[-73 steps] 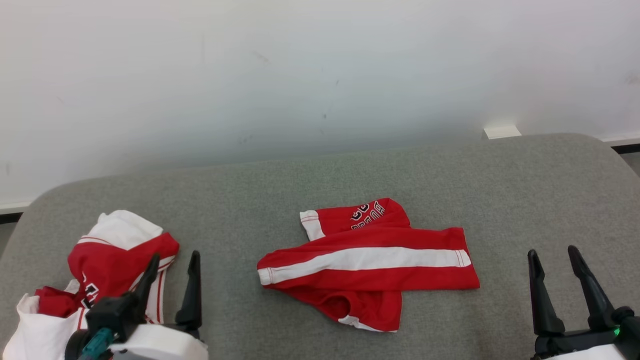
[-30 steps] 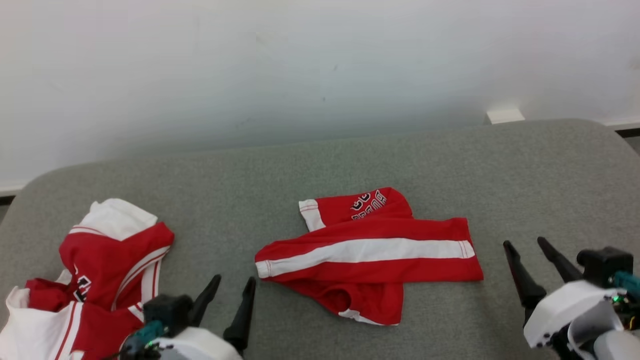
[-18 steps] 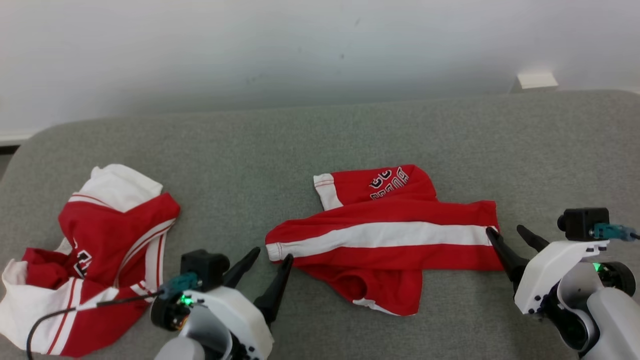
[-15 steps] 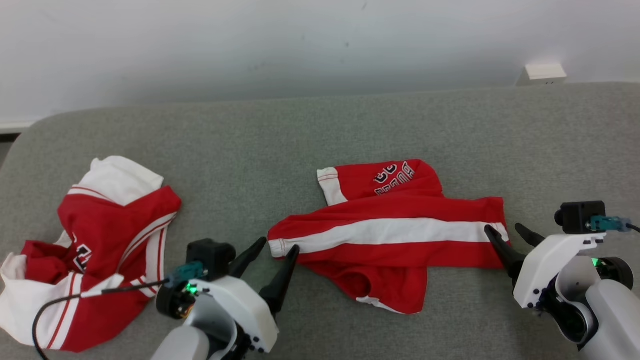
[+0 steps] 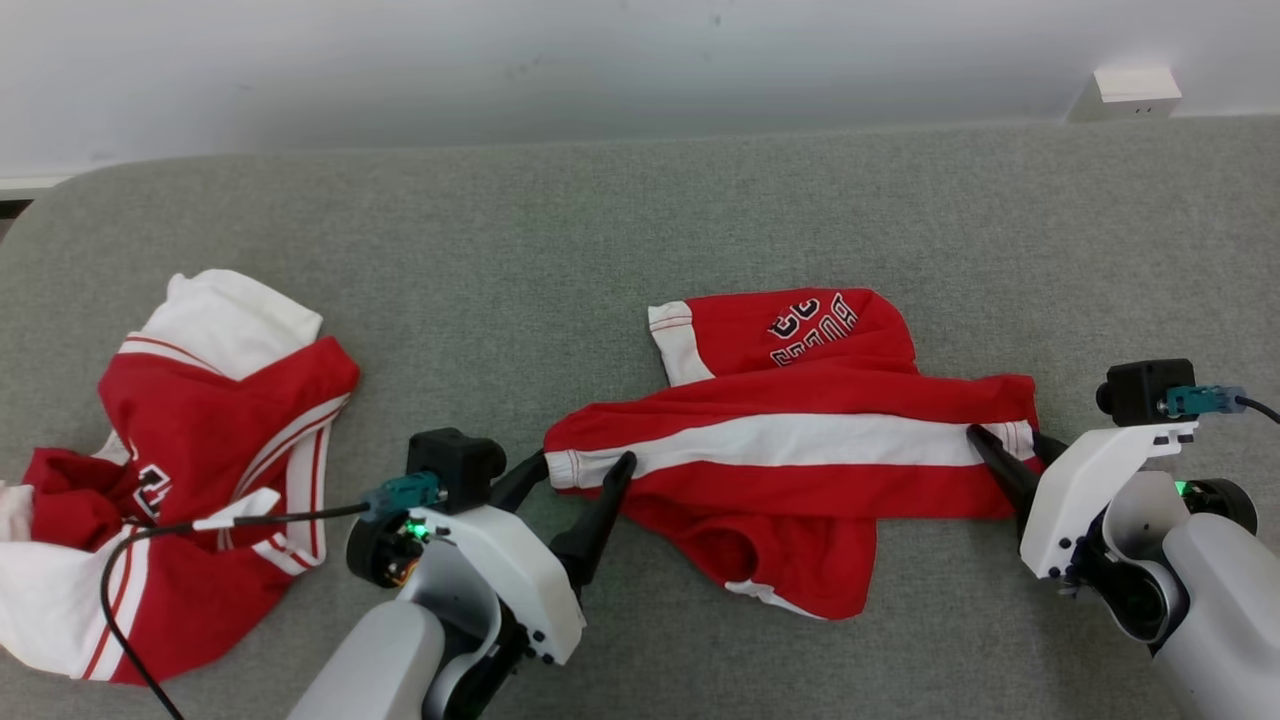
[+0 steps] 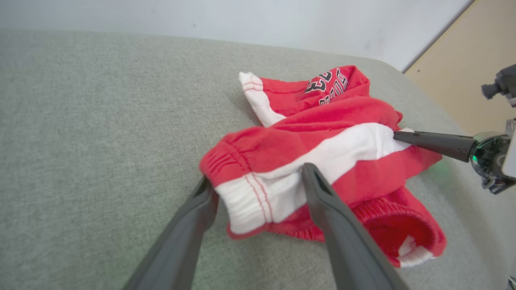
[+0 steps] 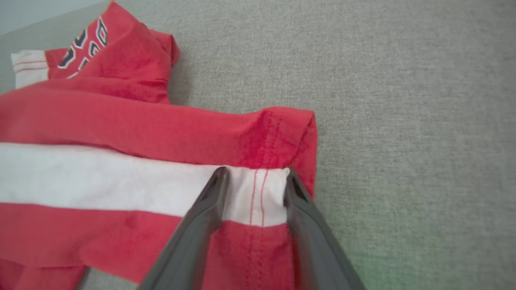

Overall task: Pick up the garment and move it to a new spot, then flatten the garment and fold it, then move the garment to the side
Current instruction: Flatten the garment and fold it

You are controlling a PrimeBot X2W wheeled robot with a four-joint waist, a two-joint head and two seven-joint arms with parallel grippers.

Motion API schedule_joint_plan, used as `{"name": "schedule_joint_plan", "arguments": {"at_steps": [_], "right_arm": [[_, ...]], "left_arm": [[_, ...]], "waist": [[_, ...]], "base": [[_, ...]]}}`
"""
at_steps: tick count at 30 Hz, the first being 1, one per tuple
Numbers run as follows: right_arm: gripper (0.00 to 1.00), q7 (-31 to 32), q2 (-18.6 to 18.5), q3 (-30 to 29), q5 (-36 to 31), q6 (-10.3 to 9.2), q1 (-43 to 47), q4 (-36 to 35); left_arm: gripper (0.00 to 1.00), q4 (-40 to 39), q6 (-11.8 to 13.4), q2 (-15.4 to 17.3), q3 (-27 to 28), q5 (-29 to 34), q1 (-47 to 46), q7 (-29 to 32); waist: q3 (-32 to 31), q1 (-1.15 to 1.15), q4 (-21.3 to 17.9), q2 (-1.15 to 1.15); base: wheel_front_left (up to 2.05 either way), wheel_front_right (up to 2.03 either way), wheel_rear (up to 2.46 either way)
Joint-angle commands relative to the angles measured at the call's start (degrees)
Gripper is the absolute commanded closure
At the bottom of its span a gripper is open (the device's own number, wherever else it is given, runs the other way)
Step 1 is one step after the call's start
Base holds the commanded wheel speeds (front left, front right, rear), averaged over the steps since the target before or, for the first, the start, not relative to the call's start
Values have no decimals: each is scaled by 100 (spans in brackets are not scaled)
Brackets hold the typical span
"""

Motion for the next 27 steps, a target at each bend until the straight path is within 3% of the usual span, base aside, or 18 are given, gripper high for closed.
{"name": "schedule_joint_plan", "arguments": {"at_steps": [1, 2, 3, 4, 5, 8, 18, 23, 27], "right_arm": [[65, 1, 38, 89, 50, -10, 21, 71], [73, -25, 29, 144, 80, -10, -1, 76], [89, -72, 17, 198, 118, -10, -21, 92], [100, -117, 1, 248, 145, -10, -44, 92], [100, -188, -20, 275, 189, -10, -64, 101], [100, -392, -22, 371, 338, -10, -108, 34], [100, -1133, -254, 402, 1171, -10, 141, -565], [100, -1216, -392, 244, 1766, -10, -16, -1026], [100, -1183, -438, 211, 2040, -10, -394, -1277]], "left_arm": [[0, 29, -7, 49, -10, -88, -41, -22], [0, 48, -8, 60, -22, -120, -55, -38], [0, 68, -8, 75, -40, -129, -66, -54], [18, 80, -8, 83, -53, -135, -75, -58], [43, 81, -9, 83, -77, -140, -84, -60], [100, 71, -9, 105, -104, -192, -58, -97], [100, -54, -9, 270, -43, -458, 77, -95], [100, -222, -9, 439, 24, -414, -410, 58], [100, -163, -10, 482, 132, -765, -1061, 339]], "waist": [[1, -1, -9, 0], [1, -1, -17, 0], [-8, -1, -29, 0], [-23, -1, -42, 0], [-35, -1, -51, 0], [-101, -1, -86, 0], [-608, -1, -150, 0], [-581, -1, -201, 0], [-385, -1, -218, 0]], "base": [[0, 0, 0], [0, 0, 0], [0, 0, 0], [0, 0, 0], [0, 0, 0], [0, 0, 0], [0, 0, 0], [0, 0, 0], [0, 0, 0]]}}
